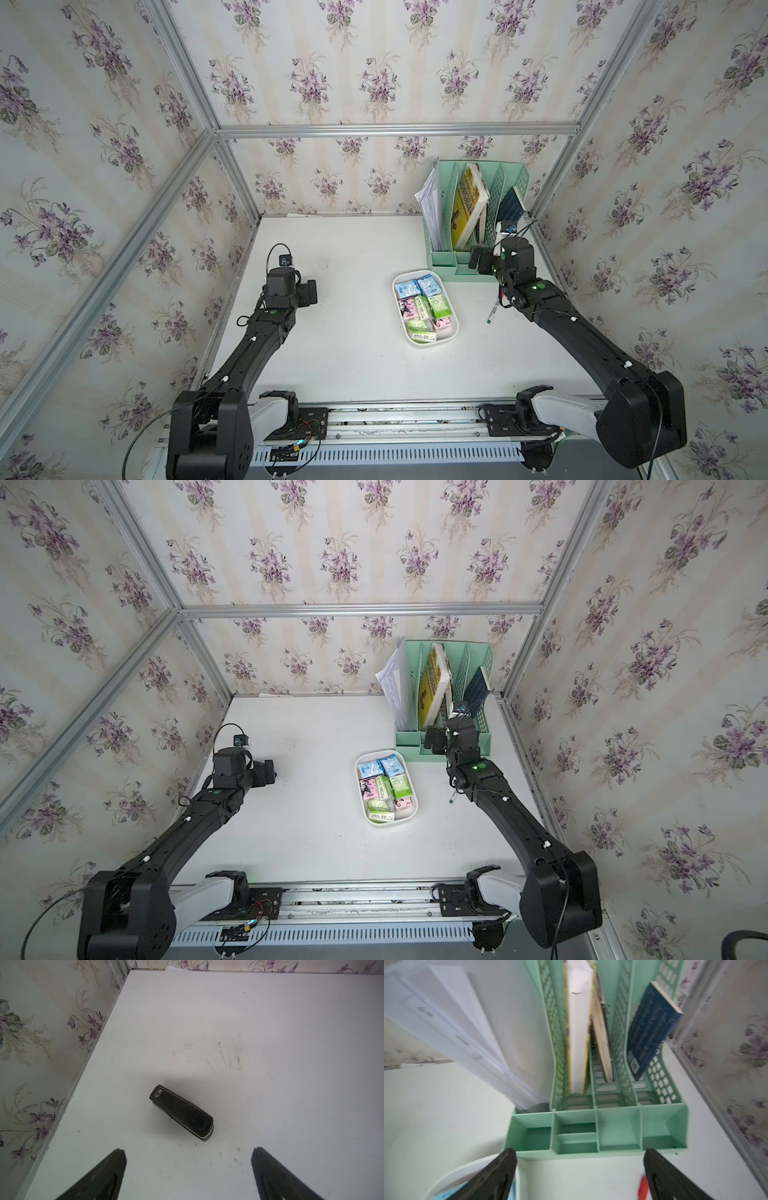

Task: Put the pocket tissues into the storage box
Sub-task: Reset both arms

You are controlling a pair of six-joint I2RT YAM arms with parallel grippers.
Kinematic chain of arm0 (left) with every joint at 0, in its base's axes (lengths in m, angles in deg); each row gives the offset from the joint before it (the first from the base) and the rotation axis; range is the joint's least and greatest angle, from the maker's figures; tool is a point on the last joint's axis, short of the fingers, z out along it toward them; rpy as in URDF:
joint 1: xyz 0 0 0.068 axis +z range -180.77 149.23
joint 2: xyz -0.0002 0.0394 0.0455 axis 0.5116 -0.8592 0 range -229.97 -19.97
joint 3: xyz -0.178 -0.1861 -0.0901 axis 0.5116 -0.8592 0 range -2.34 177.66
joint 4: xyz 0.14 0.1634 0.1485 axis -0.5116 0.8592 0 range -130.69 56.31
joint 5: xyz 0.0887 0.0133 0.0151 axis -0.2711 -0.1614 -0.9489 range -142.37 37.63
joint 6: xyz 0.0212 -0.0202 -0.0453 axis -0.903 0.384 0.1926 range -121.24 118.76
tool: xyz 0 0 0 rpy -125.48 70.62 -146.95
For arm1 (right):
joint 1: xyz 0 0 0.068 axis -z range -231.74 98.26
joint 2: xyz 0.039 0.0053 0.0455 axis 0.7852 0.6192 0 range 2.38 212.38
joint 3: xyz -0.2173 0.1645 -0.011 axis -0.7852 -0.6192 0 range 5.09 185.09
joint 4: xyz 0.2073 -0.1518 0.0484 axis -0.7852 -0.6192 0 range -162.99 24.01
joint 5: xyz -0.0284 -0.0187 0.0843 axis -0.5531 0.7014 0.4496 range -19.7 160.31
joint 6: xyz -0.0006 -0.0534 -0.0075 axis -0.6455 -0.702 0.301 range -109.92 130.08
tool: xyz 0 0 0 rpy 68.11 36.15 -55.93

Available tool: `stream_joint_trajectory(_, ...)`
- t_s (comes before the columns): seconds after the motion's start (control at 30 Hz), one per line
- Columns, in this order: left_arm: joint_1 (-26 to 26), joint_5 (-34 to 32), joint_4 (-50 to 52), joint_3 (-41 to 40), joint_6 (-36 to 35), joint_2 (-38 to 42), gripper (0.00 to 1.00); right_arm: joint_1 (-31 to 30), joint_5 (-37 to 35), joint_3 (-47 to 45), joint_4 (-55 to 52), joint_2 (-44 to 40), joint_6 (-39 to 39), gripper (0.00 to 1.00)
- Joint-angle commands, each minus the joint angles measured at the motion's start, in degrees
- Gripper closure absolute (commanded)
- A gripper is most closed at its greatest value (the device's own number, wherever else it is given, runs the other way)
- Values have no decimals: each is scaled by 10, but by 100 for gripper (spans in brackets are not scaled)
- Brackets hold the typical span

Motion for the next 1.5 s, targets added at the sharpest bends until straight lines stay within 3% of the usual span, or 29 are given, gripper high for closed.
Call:
stream_joint_trajectory(0.0,-1,-20,-192,-32,-44,-40,1,17,-24,-54,140,-13,-35,0)
stream_joint_trajectory(0.23,-12,-31,-313,-66,-51,-104,1,76,-21,-130,254,48,-62,0)
stream_joint_trajectory(0.37,-15,-20,-389,-85,-58,-162,1,96,-25,-204,410,88,-71,0)
stream_joint_trajectory(0.43,-16,-24,-401,-86,-58,-176,1,102,-4,-238,497,107,-93,1)
stream_joint_trajectory(0.57,-16,-20,-386,-75,-60,-183,1,130,17,-269,534,109,-70,1)
stream_joint_trajectory(0.73,-16,-19,-385,-74,-59,-183,1,132,53,-404,792,136,-81,0)
stream_joint_trajectory(0.87,-16,-20,-384,-73,-59,-183,1,132,56,-454,979,216,-90,0)
stream_joint_trajectory(0.93,-16,-19,-384,-73,-60,-183,1,132,50,-441,894,178,-80,0)
stream_joint_trajectory(1.03,-16,-20,-384,-73,-59,-183,1,132,52,-413,874,197,-85,0)
stream_joint_trajectory(1.1,-16,-19,-384,-73,-60,-183,1,132,45,-362,769,192,-78,0)
stream_joint_trajectory(1.23,-16,-20,-385,-73,-59,-183,1,125,121,-362,777,196,-120,0)
stream_joint_trajectory(1.47,-16,-19,-384,-73,-59,-183,1,126,102,-354,753,196,-108,0)
